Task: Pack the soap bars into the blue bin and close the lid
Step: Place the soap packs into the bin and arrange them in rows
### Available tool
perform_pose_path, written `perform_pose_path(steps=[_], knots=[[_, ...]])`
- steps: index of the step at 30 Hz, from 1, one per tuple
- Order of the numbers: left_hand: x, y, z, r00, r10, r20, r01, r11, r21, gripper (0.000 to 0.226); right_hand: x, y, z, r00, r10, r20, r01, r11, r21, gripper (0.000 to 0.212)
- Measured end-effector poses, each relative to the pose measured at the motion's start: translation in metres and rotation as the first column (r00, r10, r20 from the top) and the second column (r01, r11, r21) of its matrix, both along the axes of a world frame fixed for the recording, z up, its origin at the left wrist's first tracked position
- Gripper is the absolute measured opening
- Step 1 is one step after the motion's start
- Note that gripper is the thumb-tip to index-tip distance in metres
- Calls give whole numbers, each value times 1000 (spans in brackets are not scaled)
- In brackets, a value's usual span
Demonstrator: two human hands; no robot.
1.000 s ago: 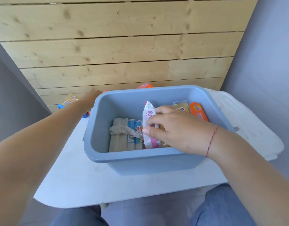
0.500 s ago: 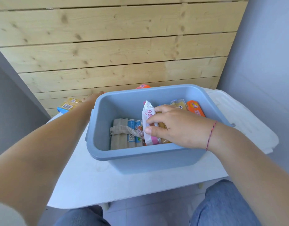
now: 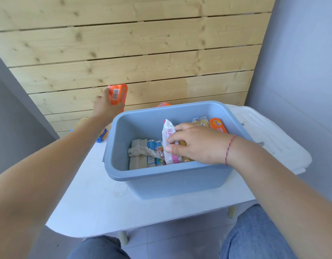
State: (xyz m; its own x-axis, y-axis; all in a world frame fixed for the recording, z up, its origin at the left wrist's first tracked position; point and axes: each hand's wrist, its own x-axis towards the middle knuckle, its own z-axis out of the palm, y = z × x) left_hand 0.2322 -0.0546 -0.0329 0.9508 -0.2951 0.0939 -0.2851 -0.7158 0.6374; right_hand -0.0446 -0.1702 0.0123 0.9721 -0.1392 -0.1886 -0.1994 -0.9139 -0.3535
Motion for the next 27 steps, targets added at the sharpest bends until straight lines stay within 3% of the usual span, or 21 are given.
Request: perform_pose_path(steps=[2, 4, 6, 8, 11, 13, 14, 17, 21, 24, 27], knots=[[-14, 8, 30, 999, -3, -34, -5, 968, -250, 57, -1, 1, 2, 1000, 2, -1, -2, 1000, 9, 46], [-31, 18, 63, 997, -19, -69, -17, 876, -483, 51, -2, 0, 4, 1000, 5, -8, -5, 1000, 17, 45], [-55, 28, 88, 970, -159, -181, 4, 762, -647, 36, -3, -1, 5, 1000, 18, -24, -18, 1000, 16, 44], [-85, 37, 102, 855, -387, -346, 9, 677, -735, 31, -4, -4, 5, 999, 36, -39, -35, 999, 17, 43], [-128, 44, 103, 561, -596, -575, -17, 686, -727, 40, -5, -5, 6, 996, 74, -40, -73, 997, 20, 40], [-151, 39, 91, 425, -586, -690, -71, 739, -670, 27, -6, -6, 6, 995, 91, -36, -91, 996, 0, 40], [-160, 34, 83, 401, -544, -737, -92, 776, -624, 20, -6, -6, 6, 995, 98, -36, -98, 995, -13, 40], [-176, 17, 60, 417, -389, -822, -129, 869, -477, 17, -7, -8, 7, 993, 112, -45, -114, 993, -34, 38], [-186, 7, 41, 496, -280, -822, -129, 912, -389, 25, -8, -10, 7, 996, 83, 6, -84, 996, 13, 36], [-184, 5, 36, 515, -295, -805, -74, 920, -385, 29, -6, -6, 4, 991, 36, 132, -44, 997, 60, 47], [-179, 9, 38, 475, -332, -815, -34, 918, -394, 36, 0, 3, 0, 984, 166, 69, -166, 986, -11, 48]])
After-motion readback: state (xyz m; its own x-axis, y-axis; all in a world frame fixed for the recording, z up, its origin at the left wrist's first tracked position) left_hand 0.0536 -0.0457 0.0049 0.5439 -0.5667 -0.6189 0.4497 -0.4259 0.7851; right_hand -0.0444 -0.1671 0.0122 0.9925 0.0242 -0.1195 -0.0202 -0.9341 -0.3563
